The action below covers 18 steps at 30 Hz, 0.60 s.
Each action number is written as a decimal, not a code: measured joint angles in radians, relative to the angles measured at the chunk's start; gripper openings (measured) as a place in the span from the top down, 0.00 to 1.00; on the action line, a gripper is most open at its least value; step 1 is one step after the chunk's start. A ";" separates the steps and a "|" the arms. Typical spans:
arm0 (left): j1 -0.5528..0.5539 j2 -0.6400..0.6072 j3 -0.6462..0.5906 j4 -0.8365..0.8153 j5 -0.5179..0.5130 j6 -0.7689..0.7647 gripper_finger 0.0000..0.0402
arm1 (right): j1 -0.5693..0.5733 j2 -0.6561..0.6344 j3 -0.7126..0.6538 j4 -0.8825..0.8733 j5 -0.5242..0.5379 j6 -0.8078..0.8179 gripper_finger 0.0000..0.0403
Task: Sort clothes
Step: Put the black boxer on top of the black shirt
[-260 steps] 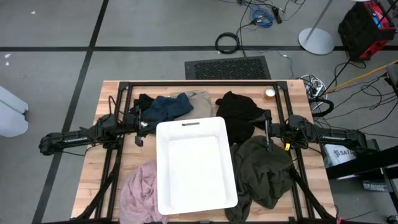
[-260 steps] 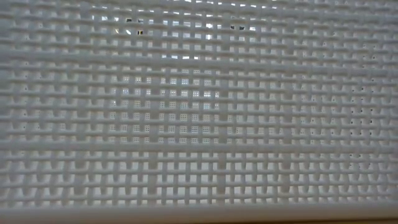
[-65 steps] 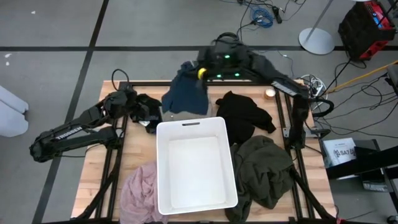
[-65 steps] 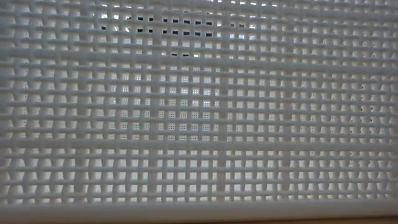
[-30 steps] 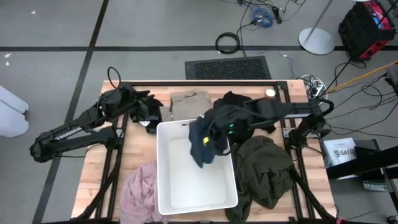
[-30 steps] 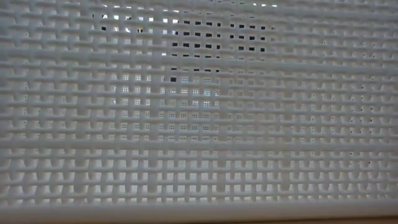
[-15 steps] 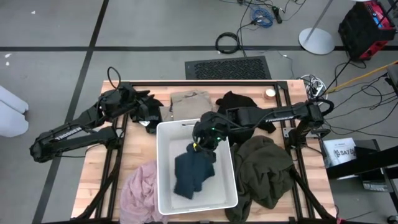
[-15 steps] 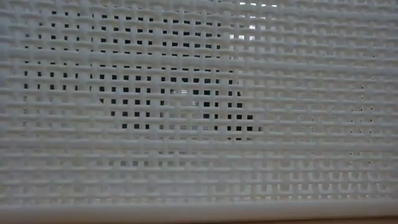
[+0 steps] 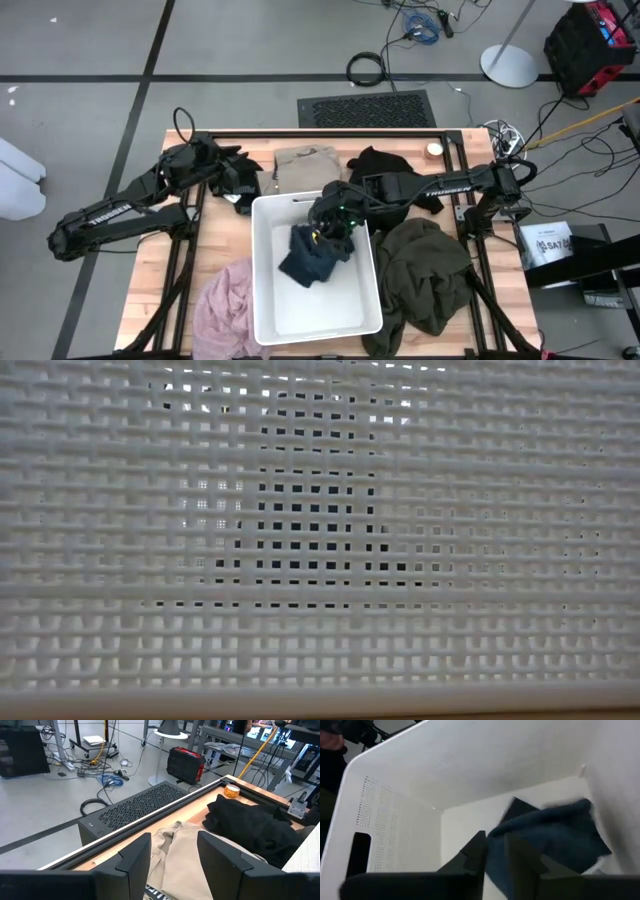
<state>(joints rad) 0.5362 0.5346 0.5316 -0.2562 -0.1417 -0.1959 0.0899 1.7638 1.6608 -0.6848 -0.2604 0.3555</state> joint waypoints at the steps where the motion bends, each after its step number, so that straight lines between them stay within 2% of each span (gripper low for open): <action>1: 0.000 0.000 0.000 0.000 0.000 0.000 0.57 | -0.002 0.000 0.000 -0.005 0.001 -0.001 0.81; 9: 0.000 0.002 0.000 -0.048 0.000 -0.016 0.57 | -0.035 0.000 0.006 0.027 0.003 -0.068 0.64; 14: 0.000 0.002 0.000 -0.149 0.037 -0.194 0.57 | -0.069 -0.001 0.035 0.012 0.002 -0.084 0.61; 18: 0.000 0.002 0.000 -0.240 0.031 -0.237 0.57 | -0.089 -0.001 0.074 -0.022 0.000 -0.130 0.61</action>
<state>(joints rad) 0.5364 0.5369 0.5316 -0.4957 -0.1106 -0.4332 0.0010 1.7630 1.7343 -0.7073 -0.2600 0.2254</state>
